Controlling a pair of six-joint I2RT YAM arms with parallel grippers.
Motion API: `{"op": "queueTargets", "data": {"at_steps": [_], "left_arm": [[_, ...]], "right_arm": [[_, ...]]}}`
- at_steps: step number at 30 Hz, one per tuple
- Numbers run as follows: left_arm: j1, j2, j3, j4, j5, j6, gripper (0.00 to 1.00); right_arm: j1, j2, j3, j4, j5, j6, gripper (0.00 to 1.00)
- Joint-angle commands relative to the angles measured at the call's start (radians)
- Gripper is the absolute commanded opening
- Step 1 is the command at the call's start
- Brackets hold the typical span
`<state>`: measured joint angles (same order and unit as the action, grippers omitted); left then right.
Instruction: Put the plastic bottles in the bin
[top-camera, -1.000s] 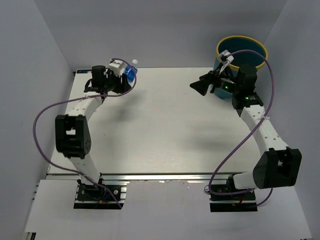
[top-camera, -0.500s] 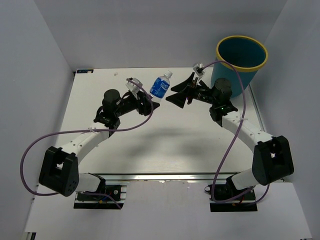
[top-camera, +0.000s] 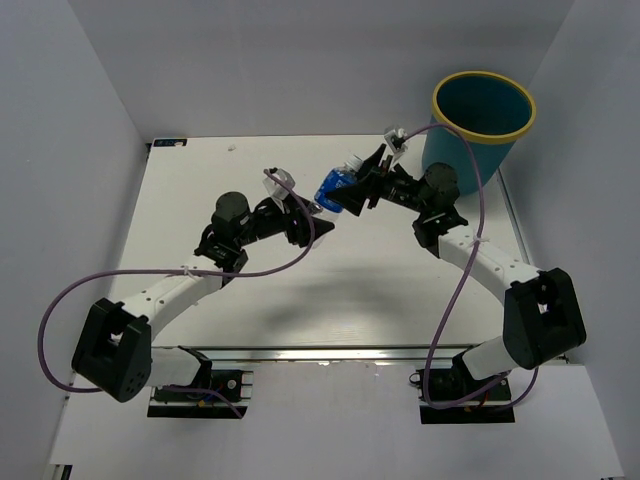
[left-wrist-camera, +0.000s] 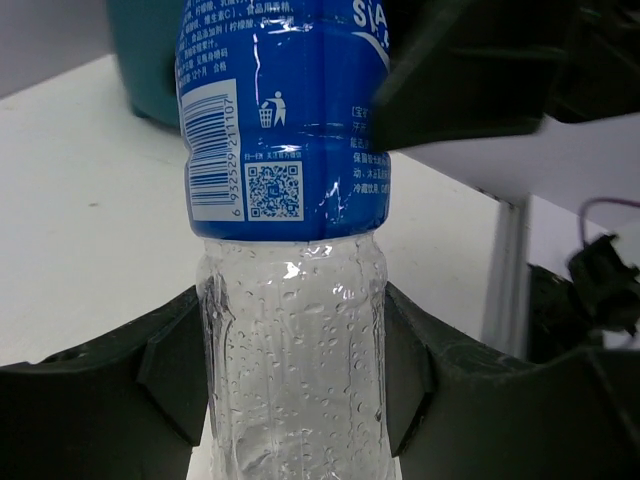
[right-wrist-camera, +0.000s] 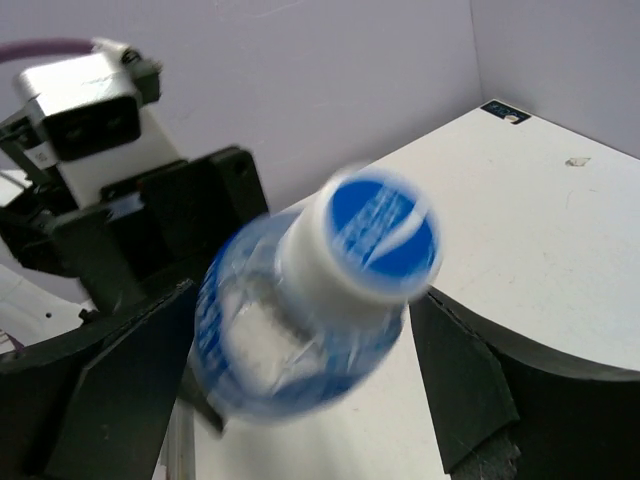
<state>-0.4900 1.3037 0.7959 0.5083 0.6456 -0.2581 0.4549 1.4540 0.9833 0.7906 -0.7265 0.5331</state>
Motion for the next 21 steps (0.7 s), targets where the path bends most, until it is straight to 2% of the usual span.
{"op": "queueTargets", "data": {"at_steps": [1, 6, 8, 9, 11, 12, 13, 14, 15, 17, 20, 21], "left_arm": [[-0.056, -0.064, -0.018, 0.038, 0.101, -0.004, 0.49], [-0.084, -0.083, -0.03, 0.039, 0.123, -0.001, 0.49], [-0.084, -0.092, -0.034, 0.039, 0.108, -0.001, 0.49], [-0.084, -0.096, -0.035, 0.036, 0.103, -0.001, 0.59], [-0.084, -0.101, -0.032, 0.026, 0.092, 0.006, 0.66], [-0.084, -0.101, -0.023, -0.003, 0.086, 0.016, 0.74], [-0.084, -0.101, -0.018, -0.019, 0.077, 0.023, 0.93], [-0.084, -0.101, -0.015, -0.03, 0.048, 0.028, 0.98], [-0.084, -0.101, -0.006, -0.054, 0.029, 0.033, 0.98], [-0.084, -0.103, 0.005, -0.103, -0.039, 0.046, 0.98], [-0.084, -0.112, 0.026, -0.16, -0.131, 0.051, 0.98], [-0.084, -0.115, 0.037, -0.183, -0.208, 0.059, 0.98]], "right_arm": [[0.022, 0.006, -0.009, 0.096, 0.047, 0.019, 0.89], [0.024, 0.017, -0.012, 0.145, 0.059, 0.057, 0.89], [0.024, 0.019, -0.012, 0.168, 0.044, 0.067, 0.84], [0.024, 0.019, -0.014, 0.173, 0.041, 0.068, 0.76], [0.024, 0.014, -0.017, 0.176, 0.035, 0.061, 0.68], [0.024, 0.005, -0.02, 0.171, 0.041, 0.054, 0.58], [0.022, -0.001, -0.026, 0.168, 0.056, 0.05, 0.51], [0.024, -0.007, -0.031, 0.162, 0.07, 0.035, 0.45], [0.024, -0.021, -0.035, 0.147, 0.099, 0.028, 0.34], [0.022, -0.035, -0.043, 0.131, 0.122, -0.008, 0.3], [0.018, -0.05, -0.008, 0.006, 0.202, -0.057, 0.28], [0.013, -0.05, 0.008, -0.078, 0.246, -0.089, 0.27]]}}
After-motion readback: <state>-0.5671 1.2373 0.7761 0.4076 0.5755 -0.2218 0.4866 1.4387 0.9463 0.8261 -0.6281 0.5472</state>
